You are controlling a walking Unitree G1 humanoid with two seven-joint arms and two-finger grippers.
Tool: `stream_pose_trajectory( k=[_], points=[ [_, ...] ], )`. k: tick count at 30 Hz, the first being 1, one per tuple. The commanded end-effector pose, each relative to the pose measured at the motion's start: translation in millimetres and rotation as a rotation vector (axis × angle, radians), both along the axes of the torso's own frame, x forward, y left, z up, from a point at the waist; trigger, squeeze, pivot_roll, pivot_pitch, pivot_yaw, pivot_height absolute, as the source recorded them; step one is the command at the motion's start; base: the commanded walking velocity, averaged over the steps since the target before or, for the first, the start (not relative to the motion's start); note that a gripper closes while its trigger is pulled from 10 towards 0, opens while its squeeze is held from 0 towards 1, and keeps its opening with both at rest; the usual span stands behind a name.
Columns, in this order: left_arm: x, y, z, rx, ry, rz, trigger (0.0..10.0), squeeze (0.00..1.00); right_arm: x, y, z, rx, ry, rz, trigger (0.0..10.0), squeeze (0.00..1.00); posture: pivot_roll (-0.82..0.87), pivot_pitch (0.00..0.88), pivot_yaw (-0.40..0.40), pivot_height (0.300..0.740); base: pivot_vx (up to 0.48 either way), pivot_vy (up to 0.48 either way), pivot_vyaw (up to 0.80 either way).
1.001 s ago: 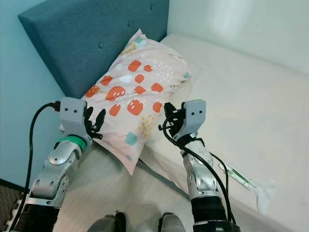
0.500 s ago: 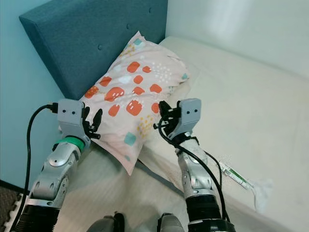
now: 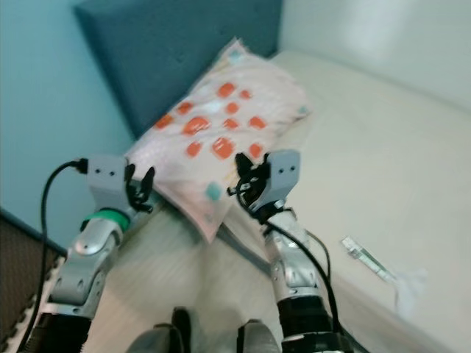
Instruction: Clean up the room
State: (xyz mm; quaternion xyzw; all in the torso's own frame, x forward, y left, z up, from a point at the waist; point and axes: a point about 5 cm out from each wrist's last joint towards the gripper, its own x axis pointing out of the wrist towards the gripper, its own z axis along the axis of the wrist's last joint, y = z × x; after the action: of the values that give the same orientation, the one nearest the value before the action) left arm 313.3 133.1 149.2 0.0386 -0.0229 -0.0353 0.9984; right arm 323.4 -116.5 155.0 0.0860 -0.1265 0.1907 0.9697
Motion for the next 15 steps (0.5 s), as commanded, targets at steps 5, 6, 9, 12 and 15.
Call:
stream_pose_trajectory(
  k=[5, 6, 9, 12, 15],
  points=[
    [-1.7, 3.8, -6.5, 0.016, 0.016, 0.014, 10.0, 0.00, -2.1, 1.6, -5.4, 0.005, 0.016, 0.002, 10.0, 0.00, -0.11, 0.062, 0.083, 0.740, -0.439, 0.000, 0.00],
    [-1.5, 4.0, -6.3, 0.017, 0.015, 0.014, 10.0, 0.00, -2.0, 1.5, -5.5, -0.001, 0.016, 0.002, 10.0, 0.00, -0.11, 0.061, 0.082, 0.740, -0.439, 0.000, 0.00],
    [-1.1, 4.1, -6.1, 0.023, 0.016, 0.012, 10.0, 0.00, -1.7, 1.4, -7.1, -0.024, 0.021, 0.000, 10.0, 0.00, -0.11, 0.060, 0.082, 0.740, -0.099, 0.000, 0.00],
    [-1.0, 4.1, -6.2, 0.033, 0.020, 0.007, 10.0, 0.00, -0.8, 0.5, -8.5, -0.048, 0.030, -0.009, 10.0, 0.00, -0.11, 0.060, 0.082, 0.740, 0.000, 0.000, 0.78],
    [-1.0, 4.2, -6.3, 0.043, 0.021, 0.005, 10.0, 0.00, -0.4, 0.1, -9.0, -0.053, 0.032, -0.012, 10.0, 0.00, -0.11, 0.060, 0.082, 0.740, 0.000, 0.000, 0.79]
  ],
)
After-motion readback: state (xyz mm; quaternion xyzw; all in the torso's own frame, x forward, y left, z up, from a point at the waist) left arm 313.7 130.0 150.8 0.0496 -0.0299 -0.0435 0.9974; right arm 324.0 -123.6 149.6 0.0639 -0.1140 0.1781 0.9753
